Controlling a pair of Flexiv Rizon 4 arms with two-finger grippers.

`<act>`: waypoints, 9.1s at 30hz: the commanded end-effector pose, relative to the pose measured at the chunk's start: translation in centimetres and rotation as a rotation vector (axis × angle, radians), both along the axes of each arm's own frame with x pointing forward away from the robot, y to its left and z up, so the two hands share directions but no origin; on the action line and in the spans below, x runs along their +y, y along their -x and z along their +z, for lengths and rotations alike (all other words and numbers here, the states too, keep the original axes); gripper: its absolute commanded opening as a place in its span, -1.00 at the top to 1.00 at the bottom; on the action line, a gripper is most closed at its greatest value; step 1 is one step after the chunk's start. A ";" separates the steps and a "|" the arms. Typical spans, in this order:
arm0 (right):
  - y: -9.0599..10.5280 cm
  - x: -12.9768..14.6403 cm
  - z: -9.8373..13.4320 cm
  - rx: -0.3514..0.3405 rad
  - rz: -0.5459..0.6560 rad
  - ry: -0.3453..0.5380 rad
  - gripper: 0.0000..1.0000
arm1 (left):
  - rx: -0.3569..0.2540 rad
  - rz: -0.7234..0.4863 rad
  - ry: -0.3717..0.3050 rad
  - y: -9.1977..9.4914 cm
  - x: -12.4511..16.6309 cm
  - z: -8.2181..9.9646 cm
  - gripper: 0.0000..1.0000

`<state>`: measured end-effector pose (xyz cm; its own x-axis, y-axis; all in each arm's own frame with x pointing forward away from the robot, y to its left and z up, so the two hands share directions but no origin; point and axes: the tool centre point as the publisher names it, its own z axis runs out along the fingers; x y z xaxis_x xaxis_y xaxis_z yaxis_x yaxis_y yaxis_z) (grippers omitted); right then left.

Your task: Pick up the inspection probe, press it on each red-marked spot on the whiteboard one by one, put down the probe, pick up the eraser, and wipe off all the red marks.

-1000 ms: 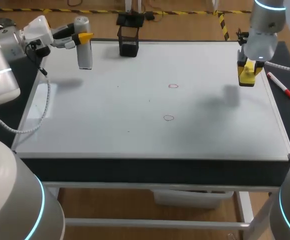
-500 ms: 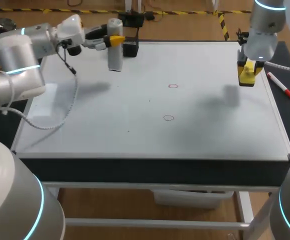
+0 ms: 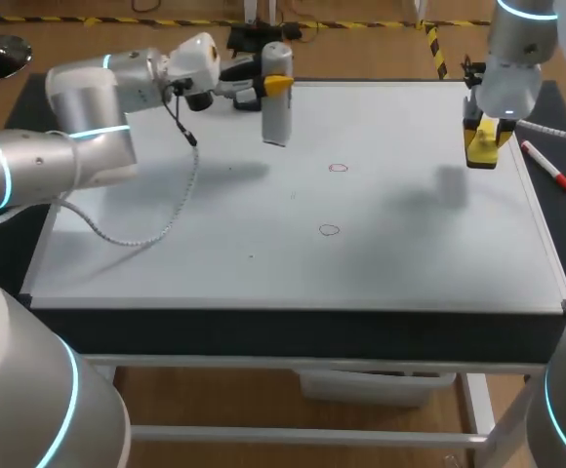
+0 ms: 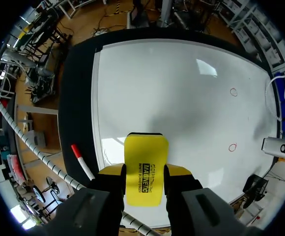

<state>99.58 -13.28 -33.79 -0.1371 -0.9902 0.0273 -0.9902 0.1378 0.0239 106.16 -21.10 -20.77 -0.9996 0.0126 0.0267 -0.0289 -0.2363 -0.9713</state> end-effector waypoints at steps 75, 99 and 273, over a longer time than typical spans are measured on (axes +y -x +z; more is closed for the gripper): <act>0.0 -0.1 0.1 0.000 0.003 0.002 1.00 | 0.028 -0.368 -0.120 0.7 -10.1 -6.4 1.00; 0.0 -0.1 0.1 0.000 0.003 0.002 1.00 | -0.025 -0.255 -0.079 0.7 -6.9 -3.0 1.00; -5.8 12.4 -4.4 0.041 0.137 0.016 1.00 | -0.032 0.238 -0.081 0.9 15.9 -0.6 1.00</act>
